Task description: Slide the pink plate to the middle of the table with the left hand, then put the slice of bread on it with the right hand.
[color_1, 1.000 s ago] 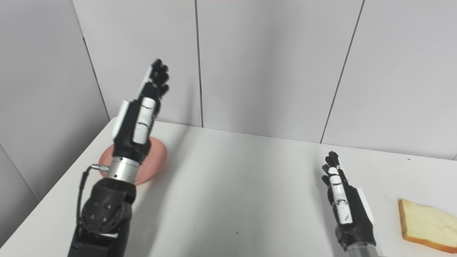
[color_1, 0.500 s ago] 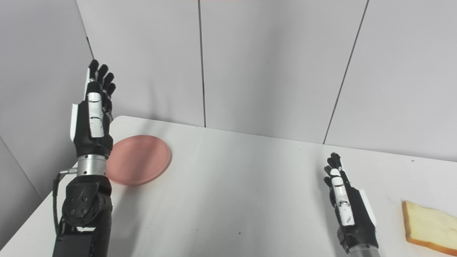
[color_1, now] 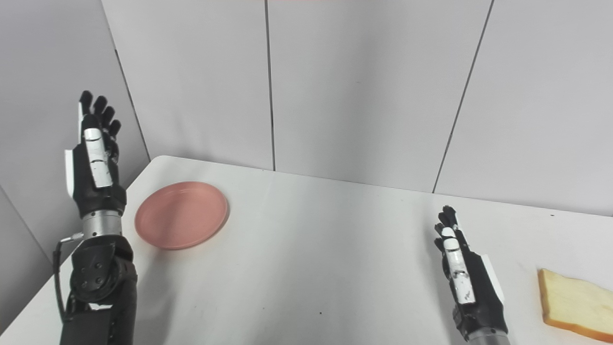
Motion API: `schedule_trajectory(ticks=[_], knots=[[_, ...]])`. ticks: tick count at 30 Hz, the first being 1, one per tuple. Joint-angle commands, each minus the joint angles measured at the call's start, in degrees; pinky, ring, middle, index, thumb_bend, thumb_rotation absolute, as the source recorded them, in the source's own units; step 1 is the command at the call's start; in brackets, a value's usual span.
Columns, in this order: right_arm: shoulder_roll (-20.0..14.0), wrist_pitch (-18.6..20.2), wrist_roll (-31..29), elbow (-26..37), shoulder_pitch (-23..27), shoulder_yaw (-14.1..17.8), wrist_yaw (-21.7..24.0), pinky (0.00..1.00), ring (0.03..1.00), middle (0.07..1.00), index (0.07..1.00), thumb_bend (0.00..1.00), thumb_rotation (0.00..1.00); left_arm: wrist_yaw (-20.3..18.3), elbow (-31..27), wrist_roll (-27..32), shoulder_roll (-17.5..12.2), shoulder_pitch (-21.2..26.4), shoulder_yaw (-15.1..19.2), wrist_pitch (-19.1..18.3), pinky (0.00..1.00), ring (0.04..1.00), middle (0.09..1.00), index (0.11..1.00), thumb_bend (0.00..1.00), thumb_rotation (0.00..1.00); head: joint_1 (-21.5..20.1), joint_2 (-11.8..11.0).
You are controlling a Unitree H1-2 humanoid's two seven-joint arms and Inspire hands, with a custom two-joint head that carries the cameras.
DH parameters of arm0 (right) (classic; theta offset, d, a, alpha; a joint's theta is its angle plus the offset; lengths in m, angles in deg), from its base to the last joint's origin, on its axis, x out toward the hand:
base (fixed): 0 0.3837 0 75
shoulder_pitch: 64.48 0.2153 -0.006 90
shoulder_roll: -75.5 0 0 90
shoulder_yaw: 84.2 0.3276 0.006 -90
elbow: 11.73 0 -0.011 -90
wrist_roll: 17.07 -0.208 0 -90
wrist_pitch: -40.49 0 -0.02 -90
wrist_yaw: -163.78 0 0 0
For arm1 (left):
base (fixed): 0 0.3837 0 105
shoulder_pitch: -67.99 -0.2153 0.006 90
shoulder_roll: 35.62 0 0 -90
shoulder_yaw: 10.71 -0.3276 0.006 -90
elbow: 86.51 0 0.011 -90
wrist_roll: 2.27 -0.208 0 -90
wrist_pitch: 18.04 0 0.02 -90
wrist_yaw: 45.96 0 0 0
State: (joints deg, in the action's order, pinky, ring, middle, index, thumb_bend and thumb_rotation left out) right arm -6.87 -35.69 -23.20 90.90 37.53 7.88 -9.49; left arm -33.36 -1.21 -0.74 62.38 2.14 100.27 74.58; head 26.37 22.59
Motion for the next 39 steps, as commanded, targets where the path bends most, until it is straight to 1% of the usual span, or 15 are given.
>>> schedule_trajectory(ticks=[1, 5, 10, 12, 18, 21, 27, 31, 36, 39], knots=[[-0.1, -2.7, -0.6, 1.2, 1.5, 0.4, 0.2, 1.00, 1.000, 1.000, 1.000, 0.00, 1.00, 0.1, -0.2, 1.6, -1.8, 2.1, 0.5, 3.0, 0.98, 0.978, 0.978, 0.984, 0.66, 1.00, 0.0, 0.1], [-0.4, -2.6, 0.1, 1.4, 1.6, 0.1, 0.2, 1.00, 1.000, 1.000, 1.000, 0.00, 1.00, 0.0, 1.9, 3.5, -2.6, 2.2, 1.0, 3.8, 0.98, 0.985, 0.985, 0.991, 0.66, 1.00, 0.2, 0.3], [0.0, -1.6, -1.5, 1.8, 1.6, 0.4, 0.5, 1.00, 1.000, 1.000, 1.000, 0.00, 1.00, 0.6, 4.1, 4.8, -3.0, 2.6, 1.7, 4.2, 1.00, 0.984, 0.980, 0.992, 0.66, 1.00, 0.2, 0.3], [-0.3, -2.2, -0.6, 1.7, 1.6, 0.2, 0.3, 1.00, 1.000, 1.000, 1.000, 0.00, 1.00, 0.3, 5.3, 5.7, -3.3, 2.8, 2.0, 4.8, 1.00, 0.992, 0.987, 0.998, 0.66, 1.00, 0.2, 0.3], [-0.3, -1.8, -0.6, 2.1, 1.5, 0.1, 0.4, 1.00, 1.000, 1.000, 1.000, 0.00, 1.00, 0.2, 7.8, 7.6, -4.1, 2.9, 2.6, 5.8, 1.00, 0.990, 0.985, 0.994, 0.66, 1.00, 0.5, 0.4], [-0.1, -1.9, -1.2, 1.8, 1.6, 0.4, 0.4, 1.00, 1.000, 1.000, 1.000, 0.00, 1.00, 0.3, 8.9, 8.2, -4.4, 3.0, 2.9, 5.7, 1.00, 0.980, 0.977, 0.985, 0.66, 1.00, 0.5, 0.4], [0.1, -0.3, -1.4, 3.2, 1.5, 0.2, 0.2, 1.00, 1.000, 1.000, 1.000, 0.00, 1.00, 0.0, 10.9, 10.6, -4.8, 3.2, 3.4, 5.0, 0.99, 0.967, 0.965, 0.971, 0.67, 1.00, 0.7, 0.6], [-0.2, -0.7, -0.7, 3.1, 1.4, 0.0, 0.2, 1.00, 1.000, 1.000, 1.000, 0.00, 1.00, -0.3, 13.5, 11.5, -5.3, 3.5, 3.6, 5.5, 1.00, 0.965, 0.961, 0.970, 0.66, 1.00, 0.7, 0.6], [-0.1, -0.7, -0.9, 2.8, 1.5, 0.3, 0.0, 1.00, 1.000, 1.000, 1.000, 0.00, 1.00, 0.0, 15.7, 13.0, -5.4, 3.8, 3.9, 4.0, 1.00, 0.972, 0.960, 0.962, 0.67, 1.00, 0.7, 0.6], [-0.1, -0.8, -0.2, 3.0, 1.5, 0.0, -0.2, 1.00, 1.000, 1.000, 1.000, 0.00, 1.00, -0.5, 18.3, 13.9, -5.7, 4.2, 4.1, 4.6, 1.00, 0.978, 0.965, 0.956, 0.67, 1.00, 0.7, 0.6]])
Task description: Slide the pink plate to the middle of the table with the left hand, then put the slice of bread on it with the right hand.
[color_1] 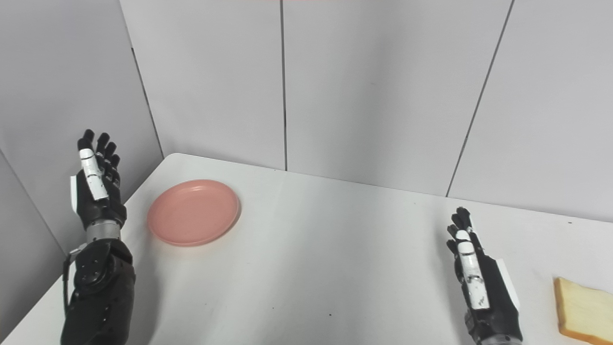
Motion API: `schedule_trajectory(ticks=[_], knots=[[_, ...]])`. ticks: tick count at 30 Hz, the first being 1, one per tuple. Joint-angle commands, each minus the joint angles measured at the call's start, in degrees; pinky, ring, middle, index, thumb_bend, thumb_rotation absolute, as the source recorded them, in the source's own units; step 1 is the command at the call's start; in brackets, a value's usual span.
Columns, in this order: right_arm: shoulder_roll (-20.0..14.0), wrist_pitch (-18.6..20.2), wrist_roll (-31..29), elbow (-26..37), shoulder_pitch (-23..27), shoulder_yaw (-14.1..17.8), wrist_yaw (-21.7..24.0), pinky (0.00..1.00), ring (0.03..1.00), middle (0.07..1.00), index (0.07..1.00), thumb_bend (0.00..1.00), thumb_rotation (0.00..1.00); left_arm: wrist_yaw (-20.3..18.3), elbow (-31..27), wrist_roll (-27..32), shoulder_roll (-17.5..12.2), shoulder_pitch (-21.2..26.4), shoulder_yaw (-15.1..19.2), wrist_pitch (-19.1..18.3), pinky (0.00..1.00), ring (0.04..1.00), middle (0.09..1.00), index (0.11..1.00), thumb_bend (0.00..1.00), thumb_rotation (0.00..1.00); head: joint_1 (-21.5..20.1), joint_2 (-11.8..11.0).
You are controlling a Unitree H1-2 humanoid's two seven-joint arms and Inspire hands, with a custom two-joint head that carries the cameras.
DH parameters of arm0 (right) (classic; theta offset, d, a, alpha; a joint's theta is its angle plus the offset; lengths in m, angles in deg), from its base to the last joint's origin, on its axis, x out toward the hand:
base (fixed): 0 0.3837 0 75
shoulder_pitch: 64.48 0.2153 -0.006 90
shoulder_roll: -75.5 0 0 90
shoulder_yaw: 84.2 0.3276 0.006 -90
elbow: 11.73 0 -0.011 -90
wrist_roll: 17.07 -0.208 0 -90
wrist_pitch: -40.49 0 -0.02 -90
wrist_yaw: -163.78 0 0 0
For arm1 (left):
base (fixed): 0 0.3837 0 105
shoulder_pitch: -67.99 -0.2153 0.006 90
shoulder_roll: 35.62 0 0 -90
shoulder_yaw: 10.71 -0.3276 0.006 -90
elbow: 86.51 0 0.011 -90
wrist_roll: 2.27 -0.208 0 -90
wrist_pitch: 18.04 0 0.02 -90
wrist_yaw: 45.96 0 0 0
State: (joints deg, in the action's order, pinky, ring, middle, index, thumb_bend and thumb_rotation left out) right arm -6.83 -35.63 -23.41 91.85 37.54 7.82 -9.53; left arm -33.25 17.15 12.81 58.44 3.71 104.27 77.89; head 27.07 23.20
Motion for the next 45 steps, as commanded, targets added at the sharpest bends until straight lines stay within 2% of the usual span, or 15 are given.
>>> schedule_trajectory(ticks=[1, 4, 8, 15, 19, 32, 36, 45], knots=[[-0.3, -0.7, 0.4, 2.4, 1.5, -0.1, -0.2, 1.00, 1.000, 1.000, 1.000, 0.00, 1.00, -0.7, 0.7, 0.5, -1.9, 2.8, 0.1, 1.7, 1.00, 0.979, 0.967, 0.956, 0.66, 1.00, 0.1, 0.5], [-0.3, 0.3, 0.0, 2.9, 1.6, 0.0, -0.1, 1.00, 1.000, 1.000, 1.000, 0.00, 1.00, -0.4, 1.9, 1.1, -1.8, 3.1, 0.3, 1.5, 0.98, 0.974, 0.965, 0.954, 0.65, 1.00, 0.1, 0.5], [0.0, -0.6, -0.9, 2.4, 1.6, 0.3, 0.1, 1.00, 1.000, 1.000, 1.000, 0.00, 1.00, -0.6, 4.4, 2.0, -2.1, 3.5, 0.7, 1.9, 0.98, 0.969, 0.961, 0.954, 0.64, 1.00, 0.2, 0.6], [0.4, 2.3, -1.3, 4.2, 1.6, 0.4, -0.3, 1.00, 1.000, 1.000, 1.000, 0.00, 1.00, -1.0, 6.0, 3.0, -2.0, 3.9, 0.9, 2.1, 0.98, 0.976, 0.967, 0.962, 0.63, 1.00, 1.0, 0.6], [-0.2, 0.7, 0.4, 3.5, 1.7, -0.1, -0.3, 1.00, 1.000, 1.000, 1.000, 0.00, 1.00, -1.0, 7.6, 3.6, -2.1, 4.2, 1.0, 2.1, 0.99, 0.980, 0.972, 0.973, 0.63, 1.00, 0.9, 0.7], [0.3, 2.6, -0.2, 4.6, 1.8, 0.1, -0.5, 1.00, 1.000, 1.000, 1.000, 0.00, 1.00, -1.6, 13.8, 5.0, -3.2, 5.4, 1.2, 2.7, 0.99, 0.982, 0.974, 0.972, 0.64, 1.00, 0.7, 0.9], [0.8, 4.2, -0.3, 5.9, 1.8, 0.0, -1.1, 1.00, 1.000, 1.000, 1.000, 0.00, 1.00, -2.3, 15.3, 6.7, -3.2, 5.8, 1.6, 2.7, 0.98, 0.979, 0.970, 0.966, 0.61, 1.00, 0.6, 0.9], [0.6, 3.7, 0.3, 5.6, 1.9, -0.3, -0.9, 1.00, 1.000, 1.000, 1.000, 0.00, 1.00, -3.1, 19.2, 7.6, -3.5, 6.3, 1.8, 3.7, 0.96, 0.959, 0.965, 0.968, 0.56, 1.00, 0.6, 0.8]])
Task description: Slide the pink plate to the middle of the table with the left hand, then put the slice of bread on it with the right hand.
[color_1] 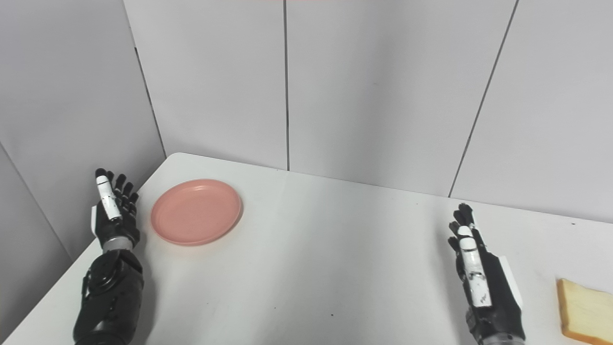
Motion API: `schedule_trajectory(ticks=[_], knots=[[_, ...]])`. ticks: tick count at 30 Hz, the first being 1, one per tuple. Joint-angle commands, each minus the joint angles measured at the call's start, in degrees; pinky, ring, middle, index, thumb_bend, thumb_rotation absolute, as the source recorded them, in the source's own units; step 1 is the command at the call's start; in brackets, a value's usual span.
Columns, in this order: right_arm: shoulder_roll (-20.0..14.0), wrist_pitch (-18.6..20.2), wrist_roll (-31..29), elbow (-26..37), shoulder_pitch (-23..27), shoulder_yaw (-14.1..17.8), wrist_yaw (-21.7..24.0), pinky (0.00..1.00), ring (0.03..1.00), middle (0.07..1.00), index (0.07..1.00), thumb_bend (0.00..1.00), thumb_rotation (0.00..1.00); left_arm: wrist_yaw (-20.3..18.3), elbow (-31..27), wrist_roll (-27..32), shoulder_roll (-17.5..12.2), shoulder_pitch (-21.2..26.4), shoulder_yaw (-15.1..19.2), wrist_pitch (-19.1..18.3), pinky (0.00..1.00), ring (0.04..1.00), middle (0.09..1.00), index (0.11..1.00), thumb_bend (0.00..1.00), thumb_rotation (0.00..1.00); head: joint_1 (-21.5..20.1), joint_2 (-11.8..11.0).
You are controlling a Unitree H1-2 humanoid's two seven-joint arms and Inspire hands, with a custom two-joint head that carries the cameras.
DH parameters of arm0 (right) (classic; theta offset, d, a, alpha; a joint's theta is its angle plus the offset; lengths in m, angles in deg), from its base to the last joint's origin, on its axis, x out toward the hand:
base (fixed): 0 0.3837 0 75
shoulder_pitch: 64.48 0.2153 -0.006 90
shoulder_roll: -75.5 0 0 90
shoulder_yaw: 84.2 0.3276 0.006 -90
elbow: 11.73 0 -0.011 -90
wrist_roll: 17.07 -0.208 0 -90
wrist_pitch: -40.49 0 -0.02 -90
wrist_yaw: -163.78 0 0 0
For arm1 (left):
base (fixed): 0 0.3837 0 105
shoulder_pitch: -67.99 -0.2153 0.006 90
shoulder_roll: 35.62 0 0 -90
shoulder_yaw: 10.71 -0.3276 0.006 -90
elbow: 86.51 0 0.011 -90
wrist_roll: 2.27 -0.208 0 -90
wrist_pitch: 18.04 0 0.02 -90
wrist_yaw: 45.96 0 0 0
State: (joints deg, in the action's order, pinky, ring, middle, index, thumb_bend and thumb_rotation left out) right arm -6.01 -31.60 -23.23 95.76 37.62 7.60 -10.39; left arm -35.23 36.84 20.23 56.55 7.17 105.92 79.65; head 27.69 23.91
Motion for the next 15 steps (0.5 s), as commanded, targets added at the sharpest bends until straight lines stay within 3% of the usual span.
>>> schedule_trajectory(ticks=[1, 9, 15], knots=[[-0.3, -0.6, 0.3, 1.3, 1.9, -0.1, -0.1, 1.00, 1.000, 1.000, 1.000, 0.00, 1.00, -1.1, 0.0, 0.2, -1.6, 3.0, 0.1, 2.0, 0.96, 0.956, 0.962, 0.968, 0.56, 1.00, -0.1, -0.1], [-0.3, -0.5, -0.2, 1.0, 2.1, 0.0, 0.1, 1.00, 1.000, 1.000, 1.000, 0.00, 1.00, -1.3, 2.3, 0.5, -1.4, 3.8, 0.1, 1.8, 0.92, 0.939, 0.951, 0.963, 0.56, 1.00, -0.2, -0.3], [-0.5, -1.6, 0.1, 0.5, 2.0, -0.2, 0.3, 1.00, 1.000, 1.000, 1.000, 0.00, 1.00, -1.9, 3.7, 0.4, -1.1, 4.2, -0.5, 1.0, 0.96, 0.966, 0.962, 0.969, 0.57, 1.00, -0.2, -0.3]])
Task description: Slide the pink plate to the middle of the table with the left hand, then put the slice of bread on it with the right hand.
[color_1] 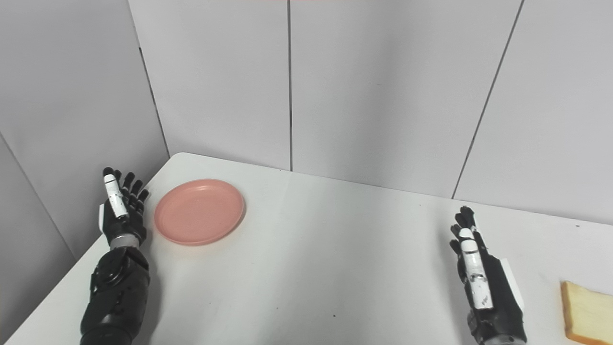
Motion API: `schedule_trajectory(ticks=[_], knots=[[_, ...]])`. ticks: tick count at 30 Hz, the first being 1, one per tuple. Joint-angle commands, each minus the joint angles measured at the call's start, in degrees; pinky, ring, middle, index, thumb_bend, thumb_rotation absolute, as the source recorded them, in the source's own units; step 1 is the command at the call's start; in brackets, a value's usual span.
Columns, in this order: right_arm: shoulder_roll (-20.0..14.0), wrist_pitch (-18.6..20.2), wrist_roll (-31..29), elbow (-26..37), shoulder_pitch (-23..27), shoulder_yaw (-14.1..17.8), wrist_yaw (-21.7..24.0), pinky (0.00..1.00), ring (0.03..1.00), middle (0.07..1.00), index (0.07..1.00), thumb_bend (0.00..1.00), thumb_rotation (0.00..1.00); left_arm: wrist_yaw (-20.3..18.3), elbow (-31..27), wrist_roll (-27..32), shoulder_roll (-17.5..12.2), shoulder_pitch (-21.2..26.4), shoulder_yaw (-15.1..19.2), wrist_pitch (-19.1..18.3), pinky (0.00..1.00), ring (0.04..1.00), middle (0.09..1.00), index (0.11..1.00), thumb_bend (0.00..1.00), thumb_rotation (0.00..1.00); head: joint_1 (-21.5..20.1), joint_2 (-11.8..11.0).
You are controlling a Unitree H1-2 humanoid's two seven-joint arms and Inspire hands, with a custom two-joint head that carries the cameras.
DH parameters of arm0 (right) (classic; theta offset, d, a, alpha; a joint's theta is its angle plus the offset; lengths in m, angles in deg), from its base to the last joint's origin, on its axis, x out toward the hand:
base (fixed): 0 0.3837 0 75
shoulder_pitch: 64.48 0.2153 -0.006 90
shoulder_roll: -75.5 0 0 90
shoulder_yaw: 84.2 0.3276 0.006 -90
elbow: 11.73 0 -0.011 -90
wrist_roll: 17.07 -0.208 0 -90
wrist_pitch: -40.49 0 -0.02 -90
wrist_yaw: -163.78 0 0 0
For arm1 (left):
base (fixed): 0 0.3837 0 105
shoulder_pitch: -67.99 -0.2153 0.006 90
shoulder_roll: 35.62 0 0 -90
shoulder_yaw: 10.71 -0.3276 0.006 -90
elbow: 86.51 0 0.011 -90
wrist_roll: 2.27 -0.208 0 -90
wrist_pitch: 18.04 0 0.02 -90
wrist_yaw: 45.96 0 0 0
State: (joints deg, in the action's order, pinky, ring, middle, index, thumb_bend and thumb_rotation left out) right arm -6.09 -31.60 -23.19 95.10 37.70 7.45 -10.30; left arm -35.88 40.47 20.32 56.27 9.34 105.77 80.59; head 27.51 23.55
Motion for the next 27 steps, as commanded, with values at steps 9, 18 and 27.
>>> schedule_trajectory(ticks=[9, 18, 27], knots=[[0.1, -0.5, -0.5, 2.3, 1.8, 0.1, -0.2, 1.00, 1.000, 1.000, 1.000, 0.00, 1.00, -2.9, 4.4, 0.2, -0.3, 3.5, -1.3, 0.8, 0.98, 0.977, 0.964, 0.973, 0.58, 1.00, -0.2, -0.1], [-0.5, -0.4, 0.1, 2.2, 1.9, -0.3, 0.1, 1.00, 1.000, 1.000, 1.000, 0.00, 1.00, -6.0, 1.3, 0.1, 1.7, 2.9, -4.4, -1.5, 0.97, 0.968, 0.964, 0.967, 0.62, 1.00, -0.7, 0.2], [-0.6, 0.1, 0.3, 2.1, 1.9, -0.6, 0.0, 1.00, 1.000, 1.000, 1.000, 0.00, 1.00, -8.6, 2.3, -0.9, 3.1, 3.5, -8.5, -6.2, 0.99, 0.987, 0.986, 0.989, 0.60, 1.00, -2.3, 0.0]])
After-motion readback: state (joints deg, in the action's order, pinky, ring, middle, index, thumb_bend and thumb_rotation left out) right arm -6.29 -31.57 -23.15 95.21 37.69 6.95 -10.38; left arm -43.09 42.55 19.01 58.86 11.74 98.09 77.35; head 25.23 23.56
